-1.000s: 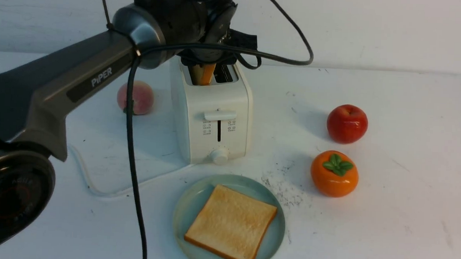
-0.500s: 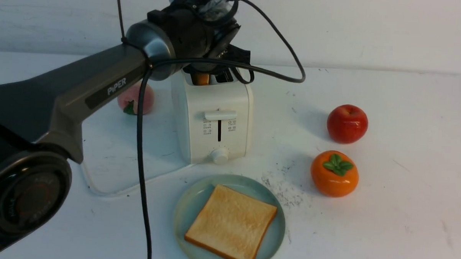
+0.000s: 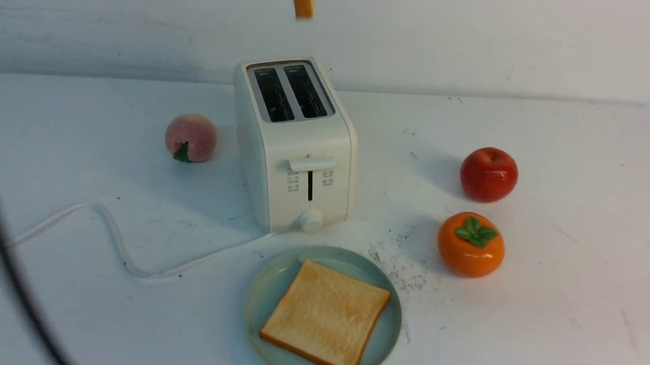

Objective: Take toasted bread from bread machine on white table place on plate.
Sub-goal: 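Place the slice of bread on the plate with the left gripper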

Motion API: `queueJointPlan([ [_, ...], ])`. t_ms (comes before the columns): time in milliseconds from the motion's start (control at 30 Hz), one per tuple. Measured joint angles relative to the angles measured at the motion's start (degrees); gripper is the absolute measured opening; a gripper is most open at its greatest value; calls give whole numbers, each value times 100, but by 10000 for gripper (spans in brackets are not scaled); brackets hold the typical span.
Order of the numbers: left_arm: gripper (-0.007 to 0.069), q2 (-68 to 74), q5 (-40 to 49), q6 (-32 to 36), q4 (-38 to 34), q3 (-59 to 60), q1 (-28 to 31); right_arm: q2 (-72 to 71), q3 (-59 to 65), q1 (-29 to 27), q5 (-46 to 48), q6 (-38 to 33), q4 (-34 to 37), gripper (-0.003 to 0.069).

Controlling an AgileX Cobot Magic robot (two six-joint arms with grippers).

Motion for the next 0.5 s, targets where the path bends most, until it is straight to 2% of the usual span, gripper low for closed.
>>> queueJointPlan([
  [133, 114, -1030, 663, 446, -394, 10, -468, 0, 0, 0, 0, 0, 0, 38],
  [267, 114, -1669, 1690, 1046, -1266, 725, -627, 0, 0, 0, 0, 0, 0, 44],
  [367, 114, -1830, 1806, 1227, -1901, 1766, -641, 0, 0, 0, 0, 0, 17, 46],
  [433, 114, -1804, 1461, 1280, -2342, 2790, -643, 0, 0, 0, 0, 0, 17, 48],
  [500, 114, -1765, 1231, 1284, -2535, 3280, -643, 0, 0, 0, 0, 0, 17, 50],
])
